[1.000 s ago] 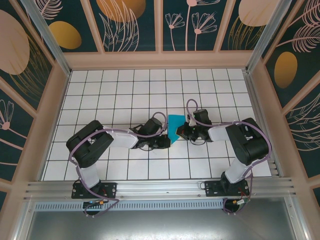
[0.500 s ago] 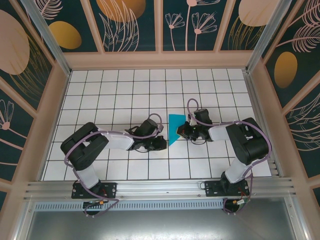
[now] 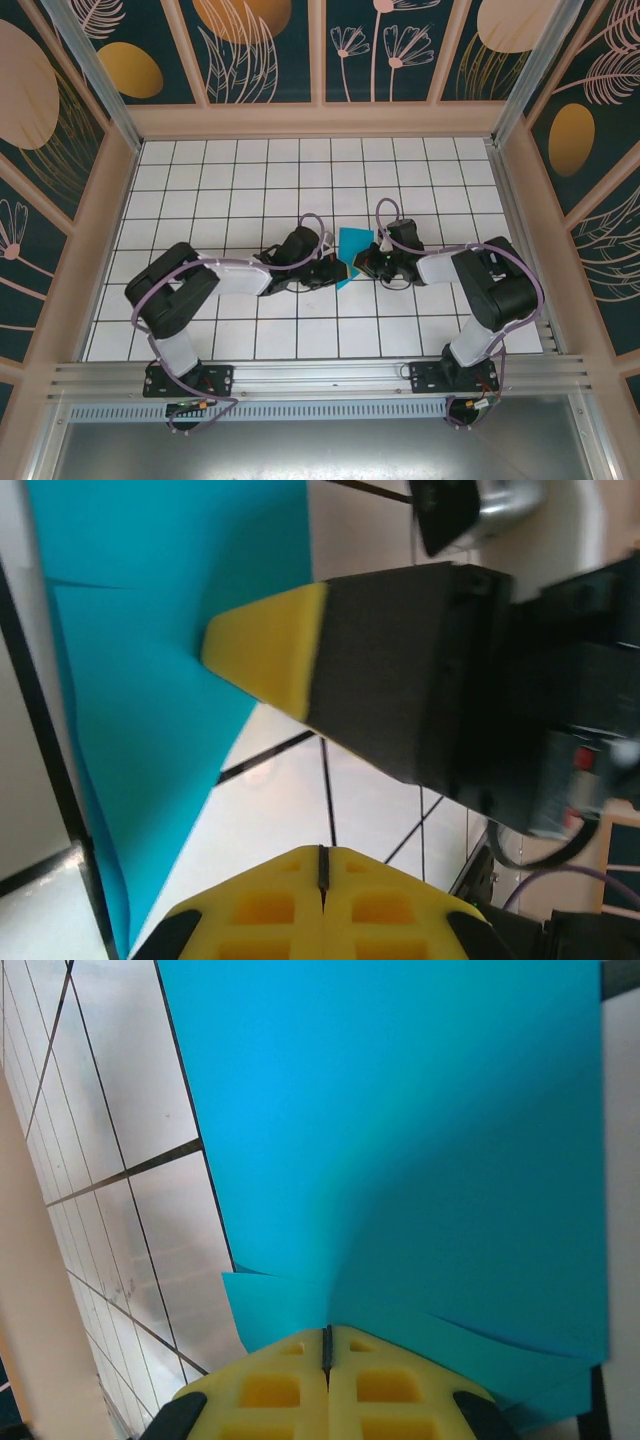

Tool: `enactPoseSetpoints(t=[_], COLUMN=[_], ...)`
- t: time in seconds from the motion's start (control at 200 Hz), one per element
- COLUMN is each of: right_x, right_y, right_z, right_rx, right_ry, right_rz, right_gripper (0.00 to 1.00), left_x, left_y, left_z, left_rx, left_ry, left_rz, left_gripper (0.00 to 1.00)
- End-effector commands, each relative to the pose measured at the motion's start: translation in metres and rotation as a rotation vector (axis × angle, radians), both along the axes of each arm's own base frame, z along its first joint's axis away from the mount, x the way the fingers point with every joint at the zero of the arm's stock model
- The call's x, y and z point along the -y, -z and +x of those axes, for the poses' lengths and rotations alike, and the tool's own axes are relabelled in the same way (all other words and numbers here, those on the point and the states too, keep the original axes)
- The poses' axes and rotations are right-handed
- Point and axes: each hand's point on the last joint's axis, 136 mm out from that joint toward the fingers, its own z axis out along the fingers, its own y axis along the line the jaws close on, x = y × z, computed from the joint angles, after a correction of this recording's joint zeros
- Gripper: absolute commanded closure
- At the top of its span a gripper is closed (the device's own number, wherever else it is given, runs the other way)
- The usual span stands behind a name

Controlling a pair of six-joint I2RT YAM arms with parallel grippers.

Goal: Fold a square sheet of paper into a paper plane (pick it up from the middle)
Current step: Third fold the triangle at the center of the table.

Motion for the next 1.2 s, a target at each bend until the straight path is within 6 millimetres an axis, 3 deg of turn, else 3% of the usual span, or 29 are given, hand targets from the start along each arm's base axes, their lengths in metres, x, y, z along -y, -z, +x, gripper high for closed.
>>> enactPoseSetpoints(t=[0.0, 0.205, 0.445, 0.706, 0.826, 0.846, 0.891, 1.006, 1.086, 1.106, 1.196], right_x=[0.017, 0.018, 0.02, 0.019, 0.014, 0.013, 0.009, 0.004, 0.005, 0.005, 0.005], right_y=[0.026, 0.027, 0.026, 0.027, 0.024, 0.023, 0.021, 0.019, 0.019, 0.019, 0.019], right_z=[-0.013, -0.014, -0.012, -0.013, -0.016, -0.016, -0.017, -0.018, -0.017, -0.016, -0.014], right_rx=[-0.068, -0.068, -0.062, -0.067, -0.071, -0.07, -0.071, -0.063, -0.06, -0.058, -0.057], right_ry=[0.051, 0.047, 0.045, 0.044, 0.046, 0.048, 0.051, 0.055, 0.062, 0.062, 0.06], right_rz=[-0.097, -0.109, -0.126, -0.122, -0.09, -0.083, -0.068, -0.065, -0.074, -0.077, -0.083], right_gripper=[1.0, 1.0, 1.0, 1.0, 1.0, 1.0, 1.0, 1.0, 1.0, 1.0, 1.0], left_x=[0.008, -0.008, -0.036, -0.05, -0.046, -0.043, -0.041, -0.028, -0.017, -0.016, -0.008], left_y=[0.006, 0.046, 0.068, 0.053, 0.031, 0.016, 0.004, -0.016, -0.02, -0.008, 0.003], left_z=[0.009, 0.002, -0.02, -0.025, -0.014, -0.01, -0.003, 0.011, 0.019, 0.021, 0.024], left_rx=[-0.044, -0.139, -0.215, -0.177, -0.085, -0.051, -0.002, 0.075, 0.092, 0.074, 0.053], left_ry=[-0.028, -0.065, -0.1, -0.123, -0.121, -0.12, -0.123, -0.106, -0.085, -0.085, -0.071], left_rz=[-0.036, 0.103, 0.18, 0.179, 0.153, 0.127, 0.119, 0.095, 0.086, 0.108, 0.109], left_gripper=[0.97, 0.98, 0.98, 0.97, 0.94, 0.94, 0.94, 0.92, 0.92, 0.93, 0.93])
